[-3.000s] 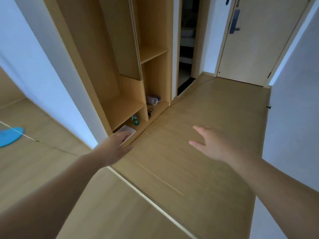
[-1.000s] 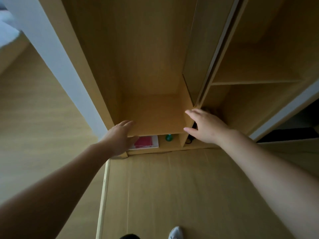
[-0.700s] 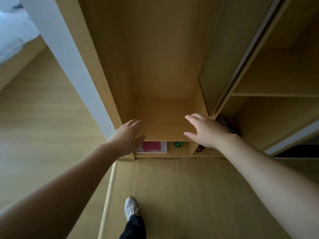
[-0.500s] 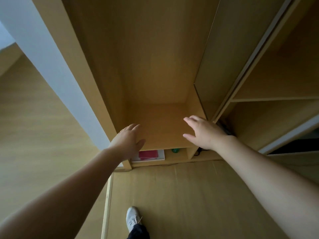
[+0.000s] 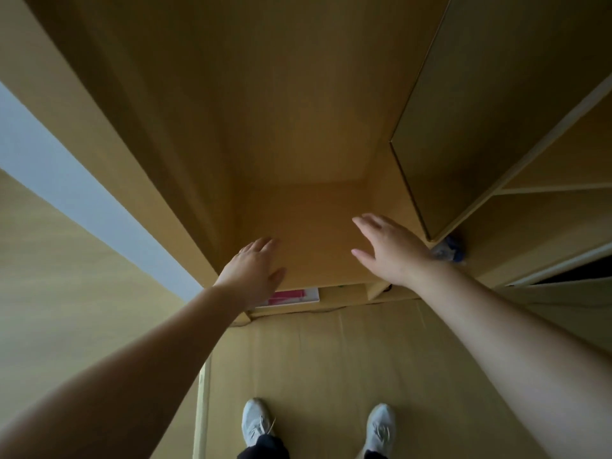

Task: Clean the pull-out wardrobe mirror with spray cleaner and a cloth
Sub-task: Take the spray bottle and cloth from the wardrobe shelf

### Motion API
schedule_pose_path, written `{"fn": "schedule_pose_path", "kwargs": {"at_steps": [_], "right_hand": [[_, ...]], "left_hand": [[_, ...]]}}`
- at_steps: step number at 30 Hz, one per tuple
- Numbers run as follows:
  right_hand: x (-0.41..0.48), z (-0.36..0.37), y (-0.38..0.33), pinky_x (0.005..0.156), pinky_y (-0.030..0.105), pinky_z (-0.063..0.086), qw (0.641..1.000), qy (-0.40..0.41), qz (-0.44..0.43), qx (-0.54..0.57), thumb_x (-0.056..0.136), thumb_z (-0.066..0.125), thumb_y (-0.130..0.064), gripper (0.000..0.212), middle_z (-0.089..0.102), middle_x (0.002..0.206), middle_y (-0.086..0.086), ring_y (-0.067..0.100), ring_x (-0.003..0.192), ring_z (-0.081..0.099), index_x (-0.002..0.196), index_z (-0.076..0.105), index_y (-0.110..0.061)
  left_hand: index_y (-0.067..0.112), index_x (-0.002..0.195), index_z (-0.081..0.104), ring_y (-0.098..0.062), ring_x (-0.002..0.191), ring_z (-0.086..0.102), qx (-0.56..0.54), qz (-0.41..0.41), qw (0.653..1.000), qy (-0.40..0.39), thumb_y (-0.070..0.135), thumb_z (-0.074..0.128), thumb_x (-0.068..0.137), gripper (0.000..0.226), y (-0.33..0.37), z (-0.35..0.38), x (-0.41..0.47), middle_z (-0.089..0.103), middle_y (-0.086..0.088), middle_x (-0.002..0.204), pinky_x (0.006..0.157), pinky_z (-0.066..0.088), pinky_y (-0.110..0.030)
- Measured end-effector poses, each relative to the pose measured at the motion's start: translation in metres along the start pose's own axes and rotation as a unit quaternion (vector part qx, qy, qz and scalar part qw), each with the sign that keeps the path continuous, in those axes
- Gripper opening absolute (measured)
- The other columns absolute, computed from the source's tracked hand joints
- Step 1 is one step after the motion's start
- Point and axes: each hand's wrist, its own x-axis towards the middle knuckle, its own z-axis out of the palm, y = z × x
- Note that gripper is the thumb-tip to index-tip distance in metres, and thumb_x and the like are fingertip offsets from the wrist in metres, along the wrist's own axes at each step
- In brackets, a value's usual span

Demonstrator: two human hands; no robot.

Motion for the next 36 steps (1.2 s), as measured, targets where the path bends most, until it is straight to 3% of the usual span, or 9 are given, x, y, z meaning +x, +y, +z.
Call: {"fn": "schedule_pose_path", "kwargs": {"at_steps": [3, 9, 15, 21, 26, 30, 33, 36], "right_hand": [[0.019, 0.035, 0.017, 0.111, 0.037, 0.035, 1.000, -0.001, -0.029, 0.009, 0.099, 0.044, -0.041, 0.061, 0.025, 0.158, 0.001, 0.022, 0.143, 0.029, 0.152, 0.022, -0.021], [0.041, 0.148, 0.062, 0.102, 0.037, 0.044, 0.995, 0.013, -0.090, 0.045, 0.098, 0.049, -0.031, 0.051, 0.045, 0.144, 0.007, 0.025, 0.131, 0.044, 0.144, 0.040, -0.011], [0.053, 0.284, 0.110, 0.091, 0.041, 0.052, 0.990, 0.033, -0.113, 0.076, 0.093, 0.059, -0.021, 0.041, 0.060, 0.127, 0.012, 0.030, 0.115, 0.058, 0.129, 0.055, -0.003], [0.082, 0.406, 0.159, 0.081, 0.043, 0.054, 0.993, 0.035, -0.090, 0.068, 0.096, 0.051, -0.028, 0.042, 0.055, 0.132, 0.005, 0.028, 0.103, 0.062, 0.134, 0.051, -0.009], [0.116, 0.483, 0.180, 0.089, 0.034, 0.050, 0.995, 0.029, -0.091, 0.031, 0.099, 0.045, -0.034, 0.049, 0.045, 0.144, 0.002, 0.023, 0.112, 0.058, 0.143, 0.041, -0.014], [0.139, 0.529, 0.196, 0.097, 0.035, 0.047, 0.994, 0.040, -0.106, 0.004, 0.100, 0.044, -0.033, 0.050, 0.043, 0.146, 0.004, 0.023, 0.122, 0.052, 0.145, 0.039, -0.013], [0.144, 0.557, 0.208, 0.094, 0.038, 0.050, 0.994, 0.050, -0.097, -0.005, 0.099, 0.044, -0.034, 0.050, 0.044, 0.145, 0.004, 0.024, 0.119, 0.054, 0.144, 0.040, -0.013], [0.145, 0.566, 0.218, 0.092, 0.039, 0.050, 0.995, 0.058, -0.081, -0.018, 0.099, 0.044, -0.036, 0.050, 0.042, 0.146, 0.003, 0.025, 0.118, 0.055, 0.144, 0.040, -0.015]], "left_hand": [[0.017, 0.150, 0.028, -0.024, 0.142, 0.030, -0.006, -0.018, 1.000, 0.007, 0.036, 0.050, 0.098, 0.060, -0.007, 0.040, 0.013, 0.032, -0.004, 0.155, 0.113, 0.027, -0.032], [0.019, 0.143, 0.043, -0.020, 0.130, 0.046, -0.014, -0.025, 1.000, -0.001, 0.033, 0.050, 0.096, 0.049, -0.022, 0.157, 0.032, 0.047, 0.000, 0.144, 0.103, 0.043, -0.034], [0.022, 0.143, 0.044, -0.017, 0.131, 0.046, 0.008, -0.019, 1.000, -0.023, 0.036, 0.047, 0.098, 0.047, -0.046, 0.283, 0.060, 0.047, 0.003, 0.145, 0.104, 0.042, -0.031], [0.021, 0.135, 0.053, -0.016, 0.122, 0.054, 0.024, 0.011, 1.000, 0.000, 0.032, 0.049, 0.097, 0.040, -0.084, 0.393, 0.107, 0.055, 0.004, 0.136, 0.097, 0.045, -0.030], [0.022, 0.133, 0.054, -0.021, 0.118, 0.056, 0.066, 0.080, 0.994, 0.032, 0.032, 0.050, 0.096, 0.038, -0.114, 0.463, 0.159, 0.059, 0.001, 0.130, 0.095, 0.044, -0.031], [0.022, 0.141, 0.045, -0.020, 0.125, 0.049, 0.143, 0.141, 0.979, 0.035, 0.036, 0.043, 0.100, 0.044, -0.127, 0.497, 0.192, 0.053, 0.001, 0.138, 0.101, 0.038, -0.030], [0.027, 0.146, 0.035, -0.015, 0.134, 0.041, 0.202, 0.177, 0.963, -0.005, 0.039, 0.037, 0.102, 0.046, -0.139, 0.518, 0.203, 0.043, 0.005, 0.147, 0.110, 0.028, -0.028], [0.025, 0.147, 0.036, -0.016, 0.135, 0.040, 0.197, 0.181, 0.963, 0.015, 0.038, 0.038, 0.101, 0.048, -0.147, 0.525, 0.207, 0.043, 0.004, 0.148, 0.111, 0.027, -0.029]]}}
